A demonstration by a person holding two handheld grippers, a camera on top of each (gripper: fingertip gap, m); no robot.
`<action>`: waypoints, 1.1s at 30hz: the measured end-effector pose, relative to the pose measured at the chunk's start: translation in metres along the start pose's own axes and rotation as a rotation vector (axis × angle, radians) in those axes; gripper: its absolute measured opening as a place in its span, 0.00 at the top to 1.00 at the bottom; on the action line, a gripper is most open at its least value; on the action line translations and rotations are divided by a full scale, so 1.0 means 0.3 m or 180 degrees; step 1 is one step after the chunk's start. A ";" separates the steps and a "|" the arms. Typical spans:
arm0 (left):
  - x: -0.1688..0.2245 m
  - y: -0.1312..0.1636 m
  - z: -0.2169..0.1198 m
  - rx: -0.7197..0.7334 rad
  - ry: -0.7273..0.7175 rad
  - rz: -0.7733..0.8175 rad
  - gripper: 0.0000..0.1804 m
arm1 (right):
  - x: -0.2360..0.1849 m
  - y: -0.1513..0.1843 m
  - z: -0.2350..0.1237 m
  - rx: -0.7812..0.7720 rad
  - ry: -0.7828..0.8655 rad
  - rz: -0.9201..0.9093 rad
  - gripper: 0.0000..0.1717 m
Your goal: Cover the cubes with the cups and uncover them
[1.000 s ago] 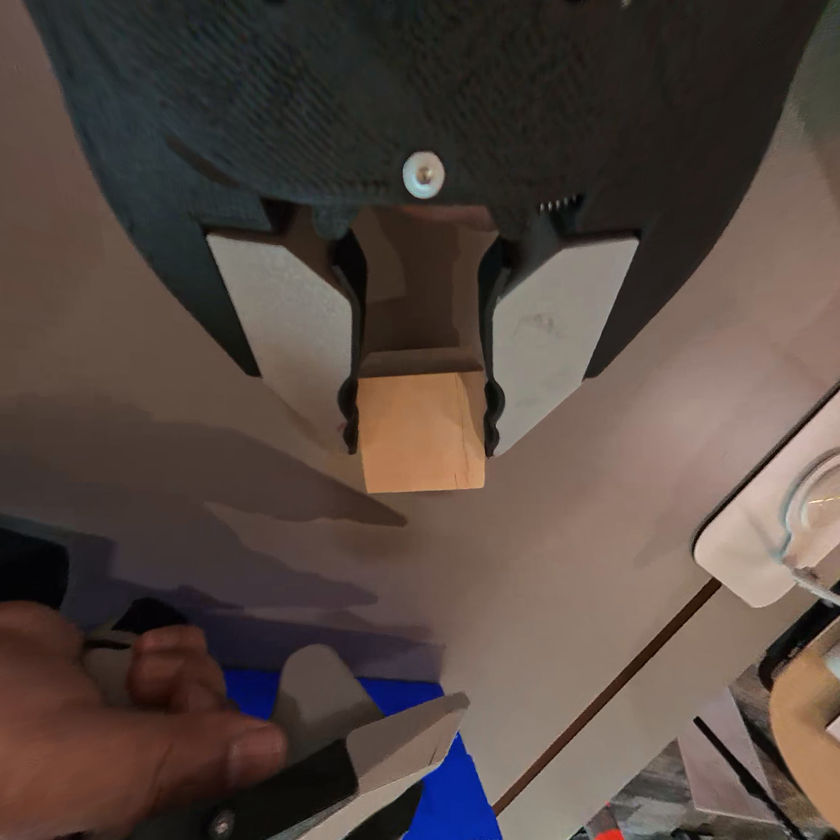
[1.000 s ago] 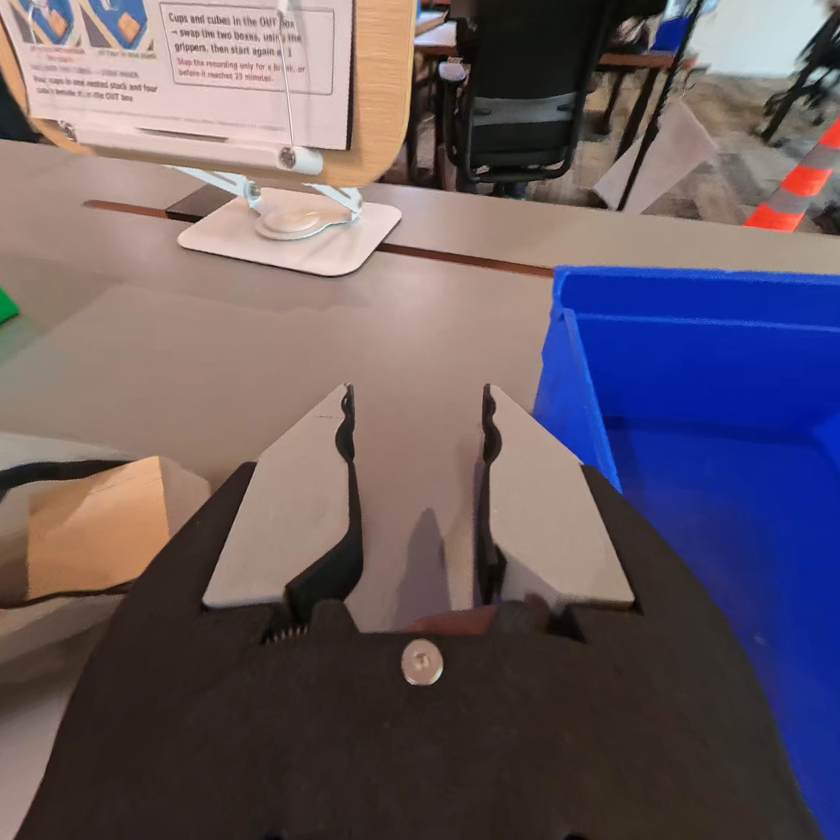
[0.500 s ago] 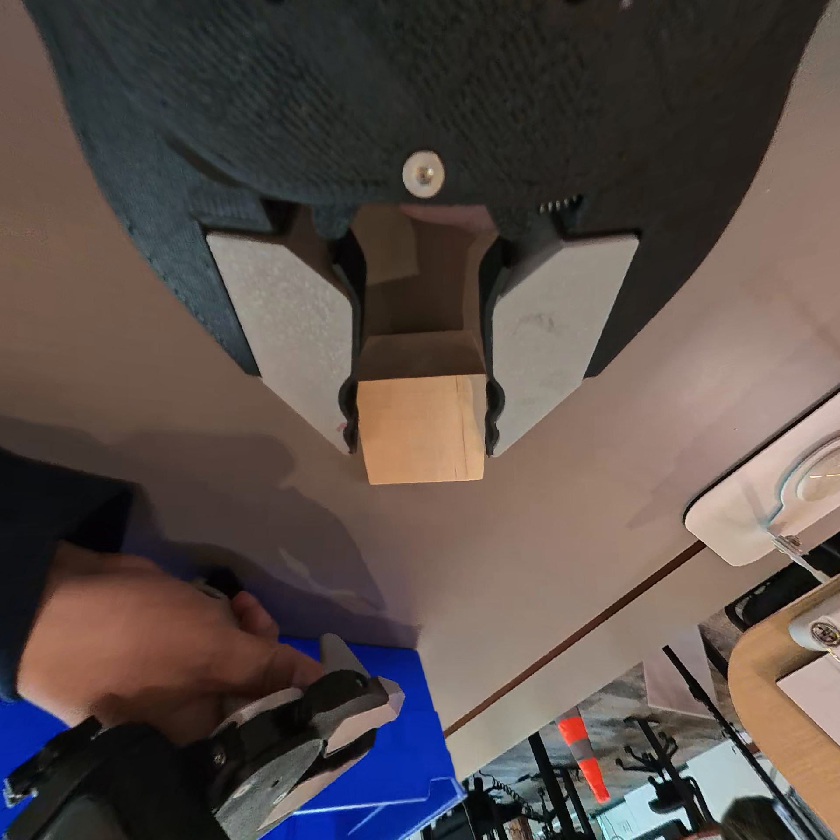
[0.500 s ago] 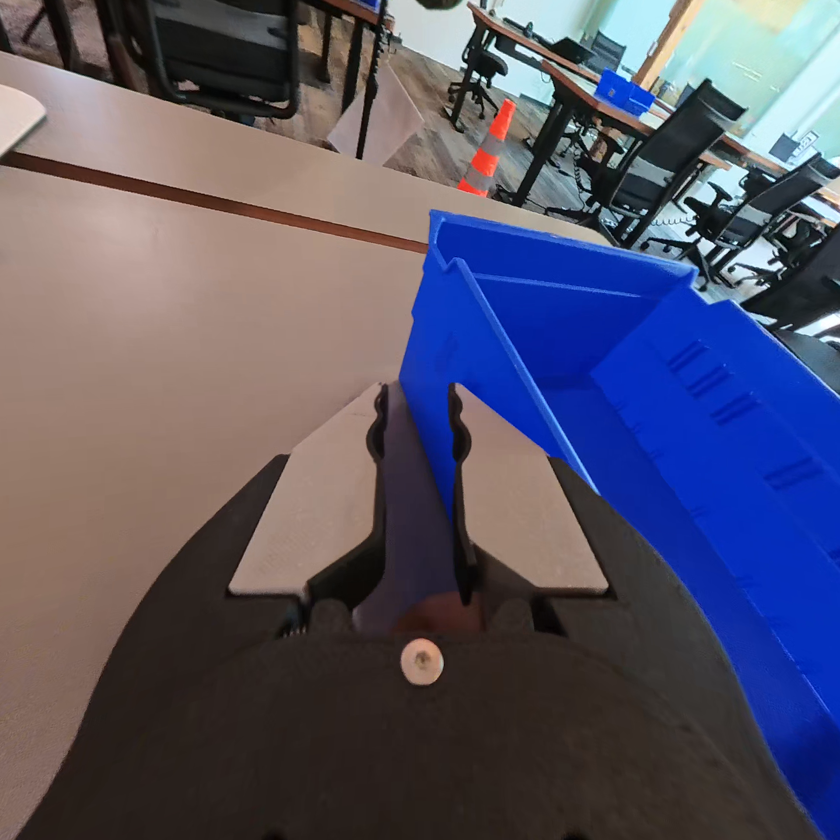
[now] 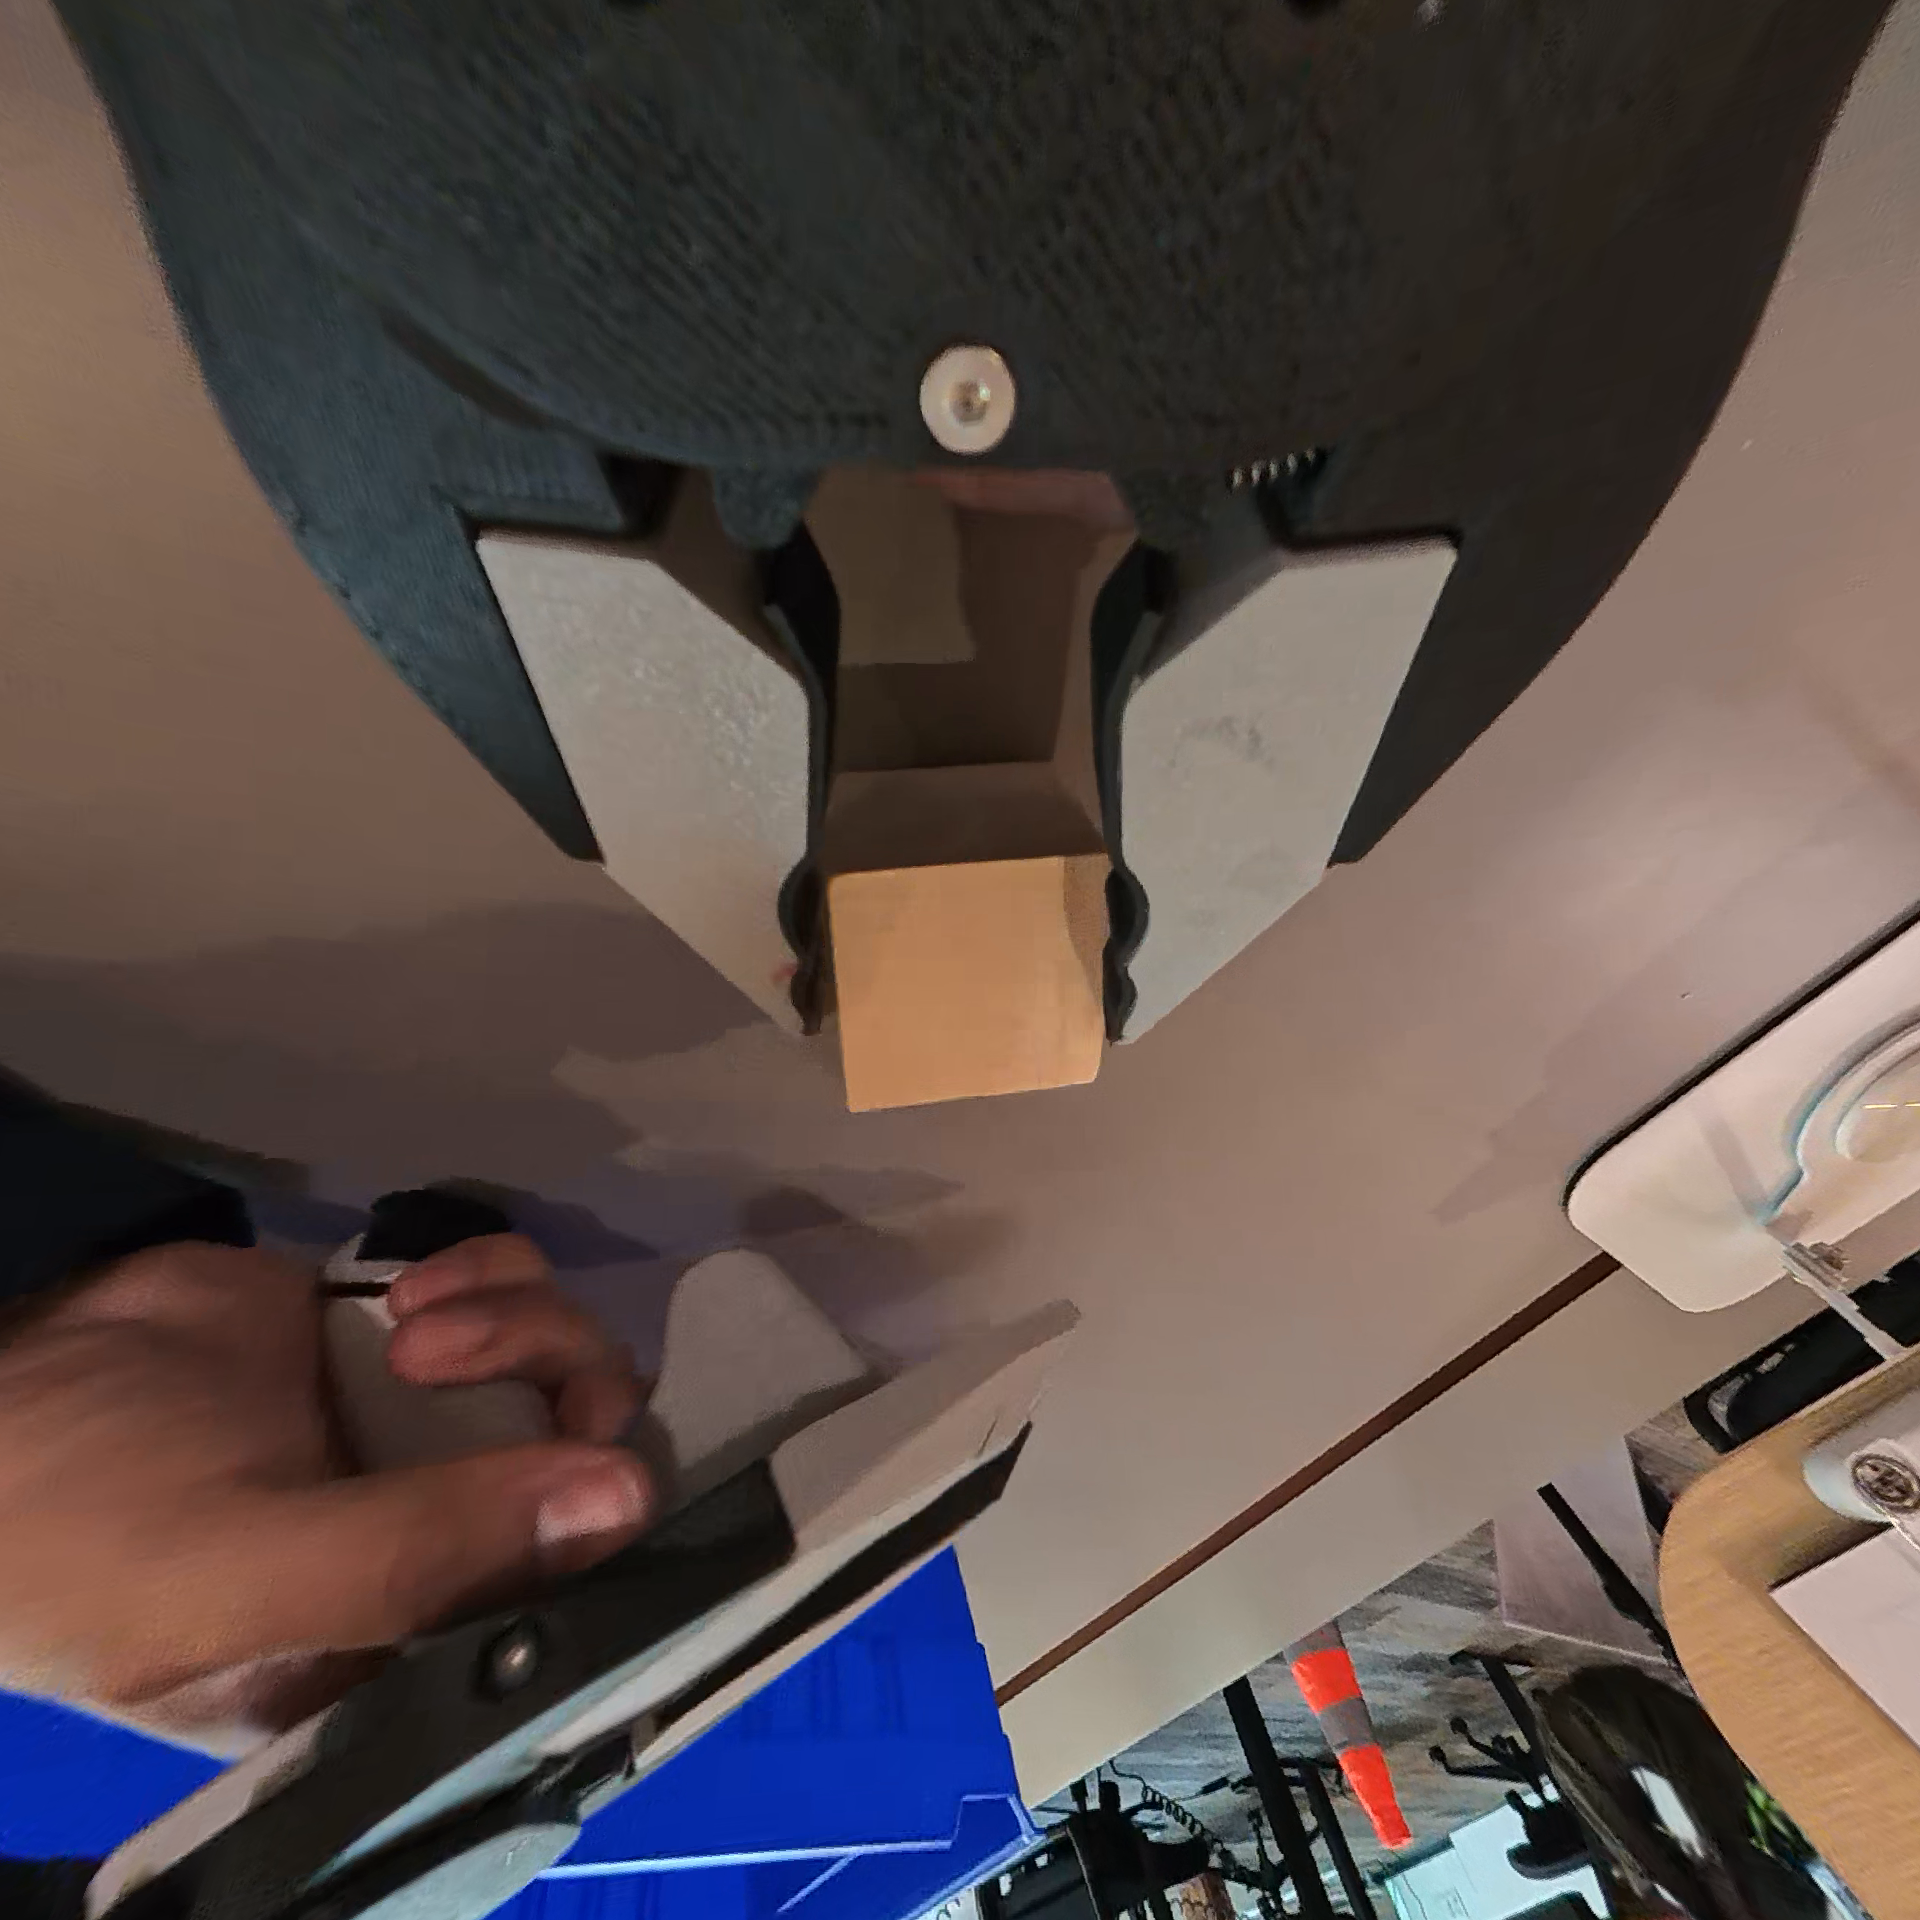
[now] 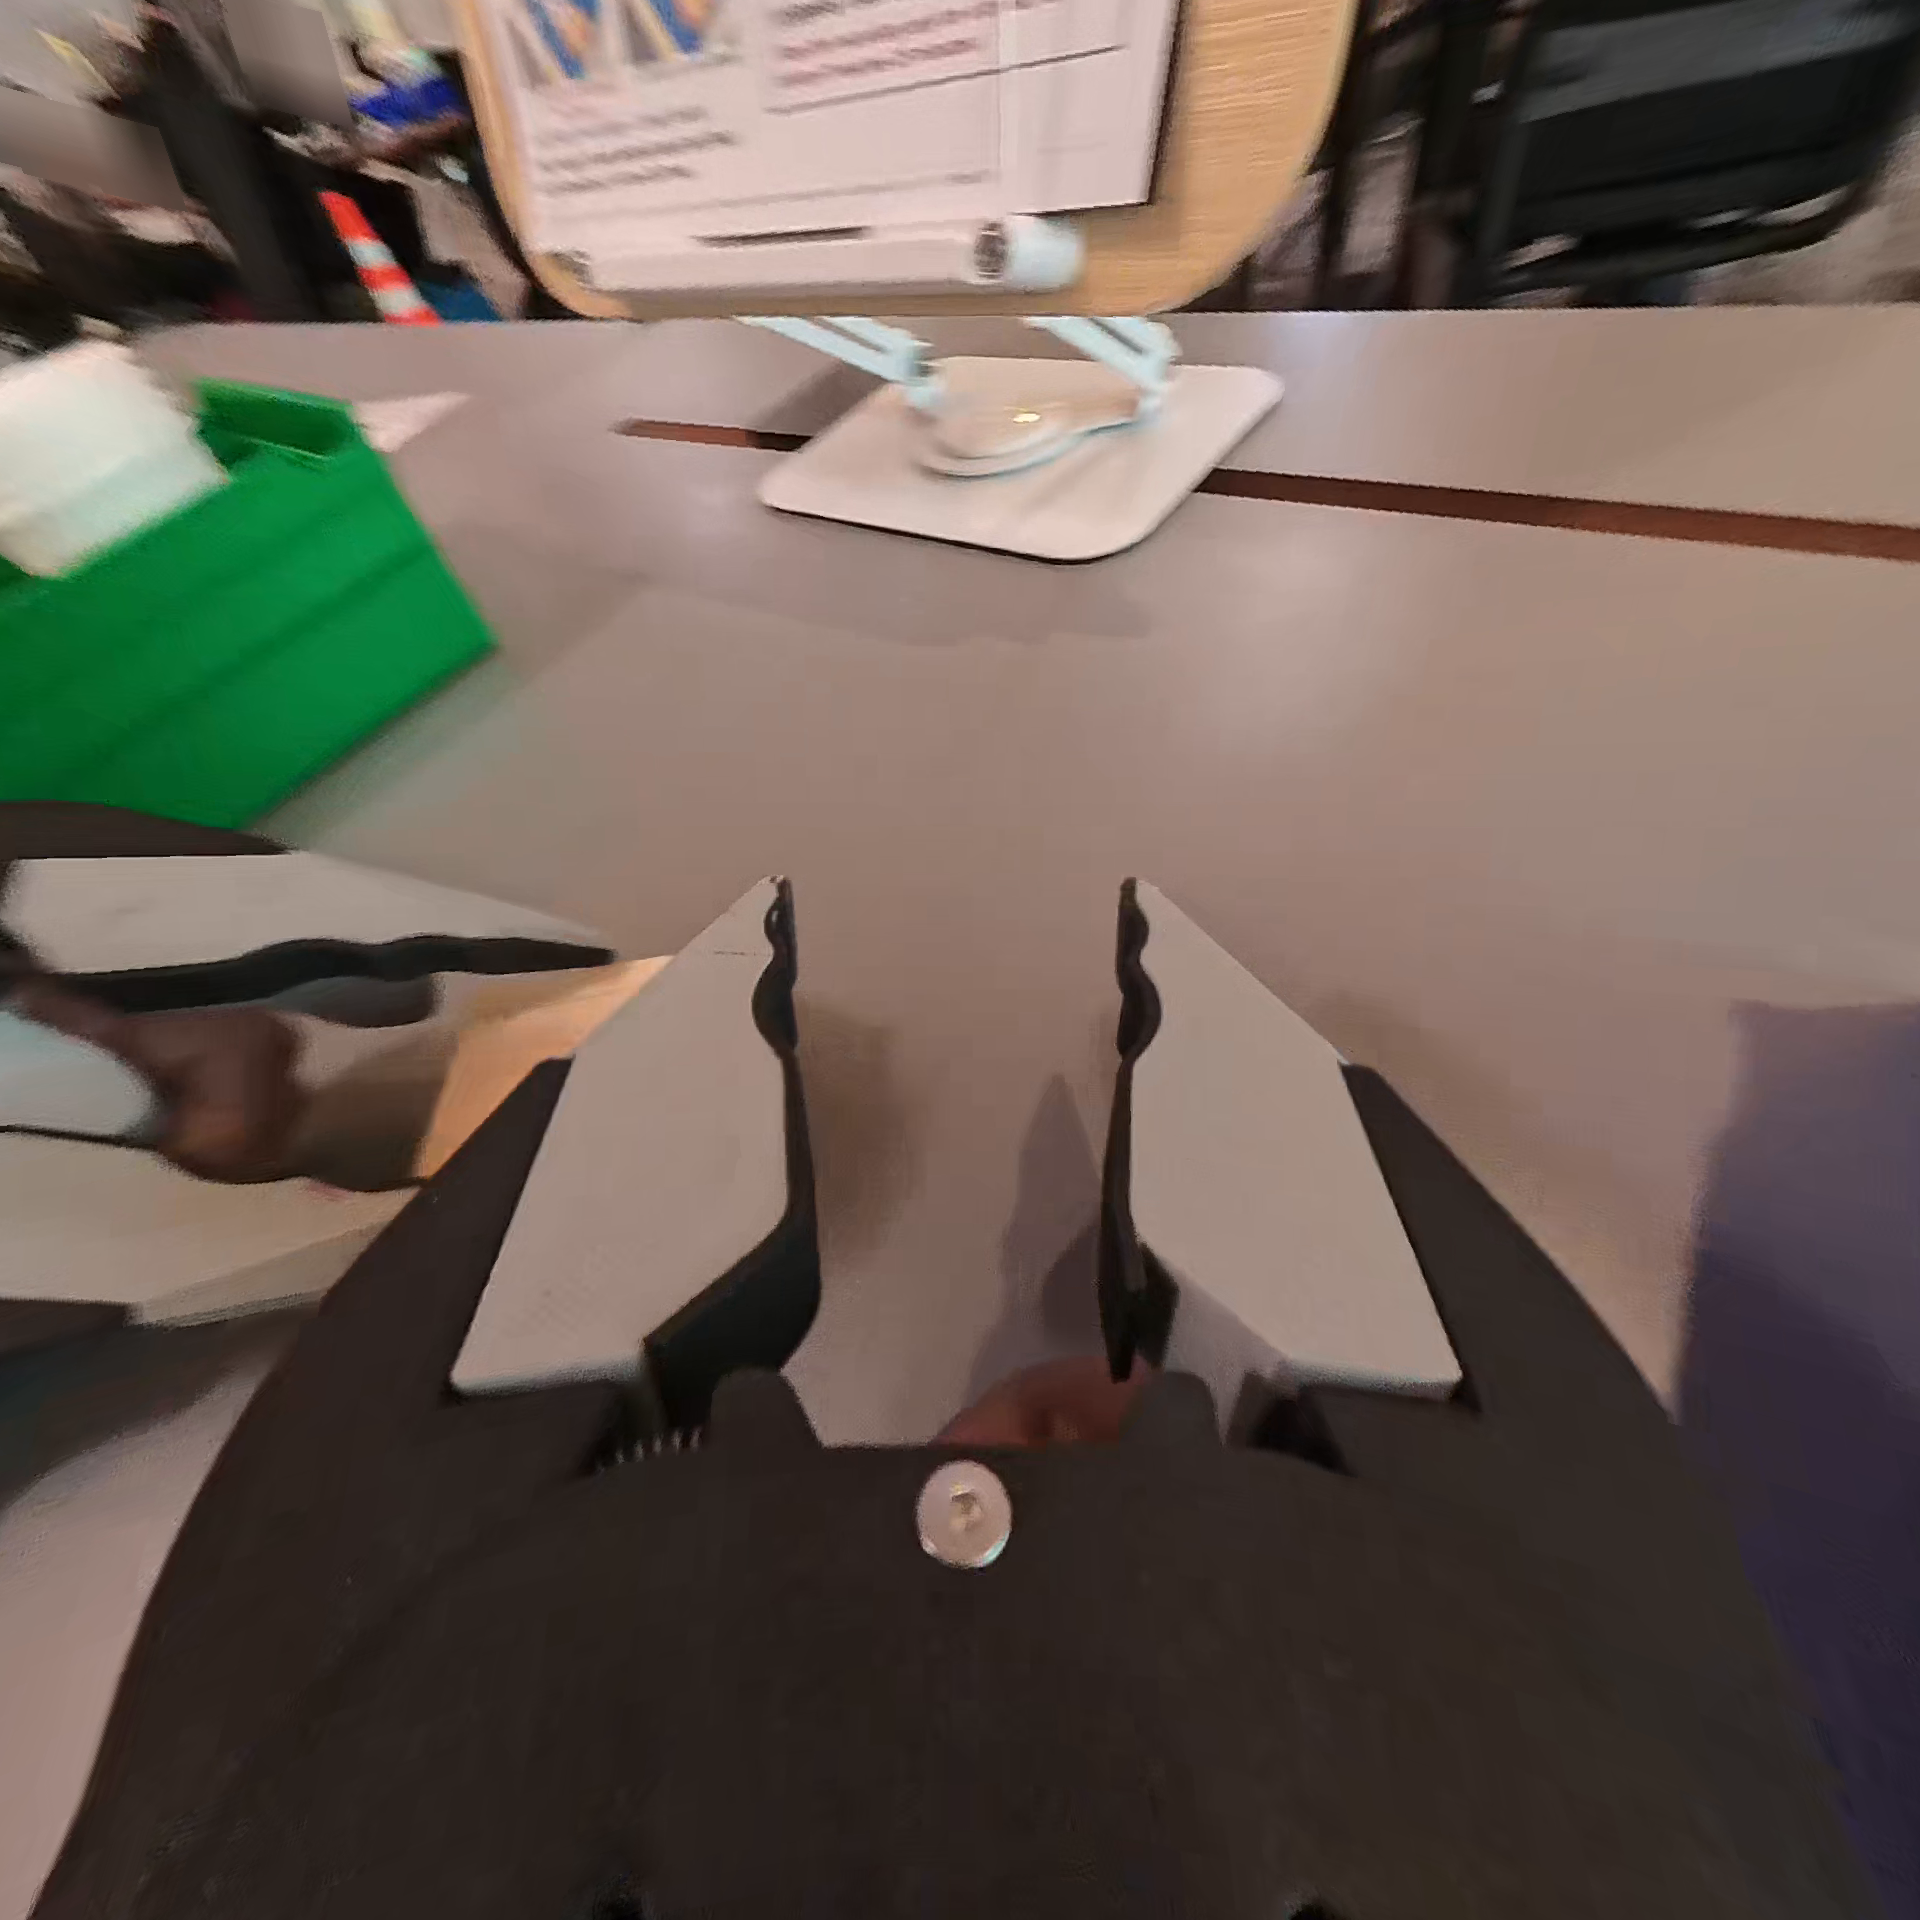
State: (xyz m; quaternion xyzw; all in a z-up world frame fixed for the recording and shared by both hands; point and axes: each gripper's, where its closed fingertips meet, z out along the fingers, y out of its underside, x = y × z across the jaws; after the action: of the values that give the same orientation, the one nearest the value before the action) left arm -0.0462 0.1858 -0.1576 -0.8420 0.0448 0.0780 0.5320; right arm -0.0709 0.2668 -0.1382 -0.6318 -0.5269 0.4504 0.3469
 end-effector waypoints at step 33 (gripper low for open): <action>-0.136 0.098 0.016 -0.0615 -0.0888 0.0351 0.74 | 0.001 0.117 0.031 -0.0675 0.0660 -0.0573 0.66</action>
State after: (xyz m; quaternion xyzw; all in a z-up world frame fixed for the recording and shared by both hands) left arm -0.0913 0.1772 -0.1785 -0.8664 0.0090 0.2271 0.4446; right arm -0.0670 0.2596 -0.1736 -0.6581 -0.5874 0.2918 0.3698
